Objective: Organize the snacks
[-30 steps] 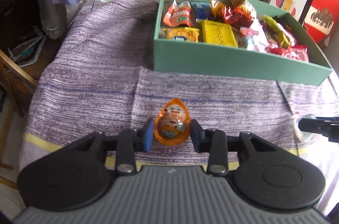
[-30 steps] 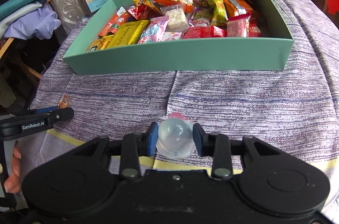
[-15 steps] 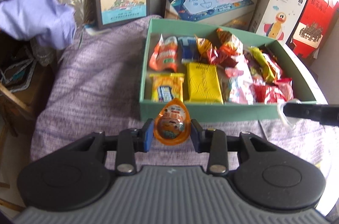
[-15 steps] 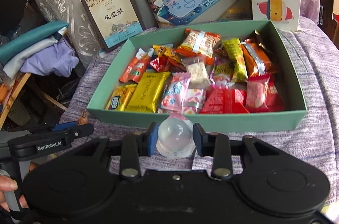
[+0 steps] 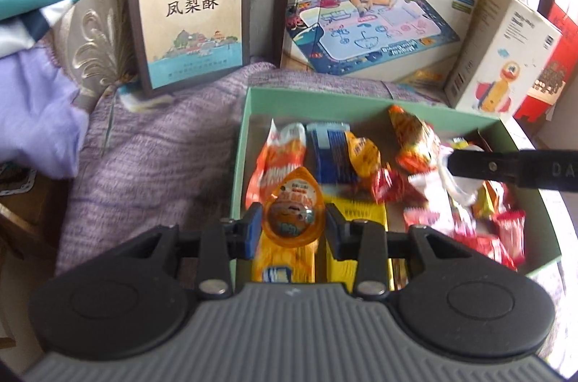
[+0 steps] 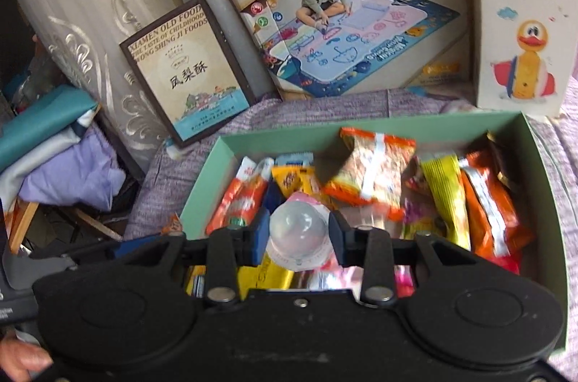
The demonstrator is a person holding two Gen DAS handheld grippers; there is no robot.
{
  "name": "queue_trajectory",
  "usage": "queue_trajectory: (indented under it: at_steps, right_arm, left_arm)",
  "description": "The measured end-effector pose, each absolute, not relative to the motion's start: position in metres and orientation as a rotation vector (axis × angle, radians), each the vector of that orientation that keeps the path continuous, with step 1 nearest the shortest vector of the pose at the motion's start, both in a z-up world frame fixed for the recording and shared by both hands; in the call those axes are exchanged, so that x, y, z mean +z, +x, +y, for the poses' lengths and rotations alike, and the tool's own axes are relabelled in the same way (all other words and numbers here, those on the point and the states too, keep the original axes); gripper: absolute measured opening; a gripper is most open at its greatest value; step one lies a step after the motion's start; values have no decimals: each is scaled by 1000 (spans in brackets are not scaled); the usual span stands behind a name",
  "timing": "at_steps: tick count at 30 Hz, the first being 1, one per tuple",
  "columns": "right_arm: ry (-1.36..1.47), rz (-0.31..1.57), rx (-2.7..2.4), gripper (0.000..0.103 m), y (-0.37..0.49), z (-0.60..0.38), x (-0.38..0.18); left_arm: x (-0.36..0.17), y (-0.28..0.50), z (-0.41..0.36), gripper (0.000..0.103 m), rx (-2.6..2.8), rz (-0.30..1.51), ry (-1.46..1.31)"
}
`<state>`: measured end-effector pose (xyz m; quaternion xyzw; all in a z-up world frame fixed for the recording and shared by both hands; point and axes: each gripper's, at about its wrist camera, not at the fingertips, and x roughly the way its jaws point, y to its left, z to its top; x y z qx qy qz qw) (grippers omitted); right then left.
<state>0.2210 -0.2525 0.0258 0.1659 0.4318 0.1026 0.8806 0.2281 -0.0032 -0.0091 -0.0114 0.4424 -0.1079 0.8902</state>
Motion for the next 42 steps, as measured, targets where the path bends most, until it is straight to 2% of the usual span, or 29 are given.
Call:
queue_trajectory:
  at_steps: [10,11,12,13,14,15,18,22,42]
  right_arm:
    - [360,892,192,37,286,-257,4]
    - [364,889,188,38,289,-258,3]
    - [369,886,186,47,291,-259,2]
    - [371,880,183,62,290,-259,2]
    - [369,870,180,69,289,-259,2]
    - [364,862,177,80,287,-260,2]
    - [360,851,183,92,281,-260,4]
    - [355,841,184,103,267,-262,9]
    - [344,835,179,103,156,-264,48]
  left_arm:
    - [-21,263,-18,36,-236,932,-12]
    - [-23,264,-19,45,-228,934,-8]
    - [-25,265,-19,66,-214,934,-5]
    - [-26,264,-20,75,-199,928,-1]
    - [-26,263,-21,84,-186,916,6]
    - [-26,262,-22,89,-178,910,13]
    - [-27,261,-24,99,-170,916,11]
    - [-23,255,-28,102,-175,914,10]
    - [22,172,-29,103,-195,874,-8]
